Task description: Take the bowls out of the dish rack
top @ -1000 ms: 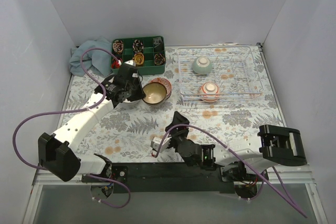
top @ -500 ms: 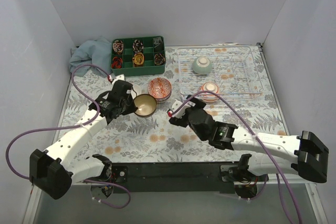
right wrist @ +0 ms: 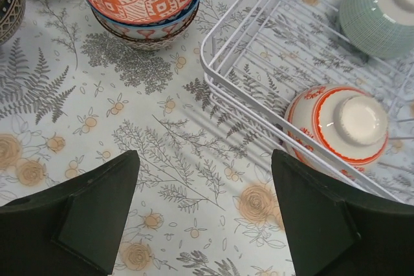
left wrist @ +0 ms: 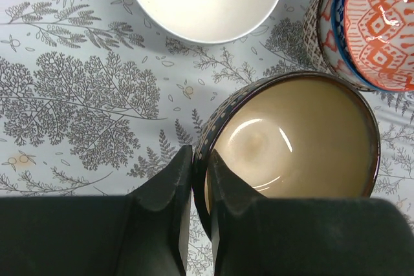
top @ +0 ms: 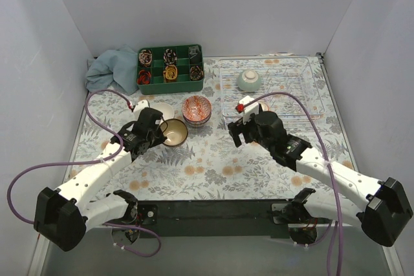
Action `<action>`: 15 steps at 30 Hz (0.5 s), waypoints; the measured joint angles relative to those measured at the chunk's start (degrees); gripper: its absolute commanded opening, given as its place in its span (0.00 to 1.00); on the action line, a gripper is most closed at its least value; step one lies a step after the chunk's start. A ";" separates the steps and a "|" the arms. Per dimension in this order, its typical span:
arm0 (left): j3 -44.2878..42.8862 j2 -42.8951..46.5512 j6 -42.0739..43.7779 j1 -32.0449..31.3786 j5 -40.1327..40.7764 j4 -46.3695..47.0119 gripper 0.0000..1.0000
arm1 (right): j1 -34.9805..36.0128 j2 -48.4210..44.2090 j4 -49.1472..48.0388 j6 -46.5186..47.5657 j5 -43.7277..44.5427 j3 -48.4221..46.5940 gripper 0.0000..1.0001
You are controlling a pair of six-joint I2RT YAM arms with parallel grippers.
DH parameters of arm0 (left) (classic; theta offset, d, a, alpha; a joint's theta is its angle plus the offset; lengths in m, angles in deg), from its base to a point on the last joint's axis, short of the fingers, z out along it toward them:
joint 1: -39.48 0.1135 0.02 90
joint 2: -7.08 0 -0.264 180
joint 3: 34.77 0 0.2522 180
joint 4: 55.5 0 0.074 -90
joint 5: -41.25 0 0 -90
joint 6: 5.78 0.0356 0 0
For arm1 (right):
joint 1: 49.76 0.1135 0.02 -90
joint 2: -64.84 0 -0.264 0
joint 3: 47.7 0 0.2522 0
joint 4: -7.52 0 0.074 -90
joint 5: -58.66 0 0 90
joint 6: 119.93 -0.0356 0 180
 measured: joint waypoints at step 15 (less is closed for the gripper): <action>-7.91 -9.81 7.76 9.94 0.87 6.51 0.00 | -21.18 0.76 3.15 -14.53 -25.77 0.28 0.89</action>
